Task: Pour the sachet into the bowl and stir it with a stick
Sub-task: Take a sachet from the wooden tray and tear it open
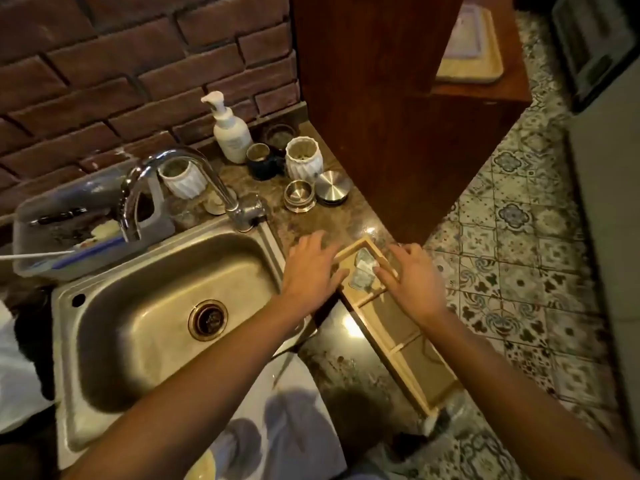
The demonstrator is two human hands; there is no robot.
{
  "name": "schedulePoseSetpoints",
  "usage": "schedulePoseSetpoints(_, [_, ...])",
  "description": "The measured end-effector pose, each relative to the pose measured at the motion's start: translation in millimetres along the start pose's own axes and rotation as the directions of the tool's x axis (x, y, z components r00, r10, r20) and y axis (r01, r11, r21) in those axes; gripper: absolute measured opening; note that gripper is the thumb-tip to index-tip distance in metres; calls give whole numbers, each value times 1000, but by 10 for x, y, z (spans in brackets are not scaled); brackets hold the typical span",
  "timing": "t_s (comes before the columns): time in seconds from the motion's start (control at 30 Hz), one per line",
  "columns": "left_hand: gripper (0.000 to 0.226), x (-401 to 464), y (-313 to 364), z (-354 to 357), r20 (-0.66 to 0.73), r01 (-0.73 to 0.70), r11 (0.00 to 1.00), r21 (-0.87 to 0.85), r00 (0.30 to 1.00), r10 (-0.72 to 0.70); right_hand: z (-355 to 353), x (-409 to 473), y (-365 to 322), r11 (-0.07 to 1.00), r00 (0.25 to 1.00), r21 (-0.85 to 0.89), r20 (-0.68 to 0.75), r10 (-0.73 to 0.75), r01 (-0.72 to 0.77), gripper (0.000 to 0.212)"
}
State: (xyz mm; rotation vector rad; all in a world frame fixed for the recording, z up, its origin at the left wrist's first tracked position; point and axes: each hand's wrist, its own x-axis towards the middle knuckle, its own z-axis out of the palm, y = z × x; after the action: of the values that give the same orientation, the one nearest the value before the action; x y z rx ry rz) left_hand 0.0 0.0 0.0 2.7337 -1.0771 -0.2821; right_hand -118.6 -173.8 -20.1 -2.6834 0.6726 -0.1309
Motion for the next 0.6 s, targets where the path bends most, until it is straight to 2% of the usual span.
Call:
schedulePoseSetpoints(0.1, [52,150,98,84,23,-5,998,61,1000,4,72,49,16,997,998,-67,56,27,-23,50])
schedulePoseSetpoints(0.3, [52,355,238,255,164,-24,979,203,986,-9,127,139,8,994,990,-109,142,24,-8,45])
schedulePoseSetpoints(0.5, [38,495,295,359,328,85,981,176,934,-140,193,203,-53,987,982,-161,191,9,22,33])
schedulePoseSetpoints(0.6, [34,518,310,391,323,95,978,183,934,-152,235,235,-85,980,968,-196,248,32,18,26])
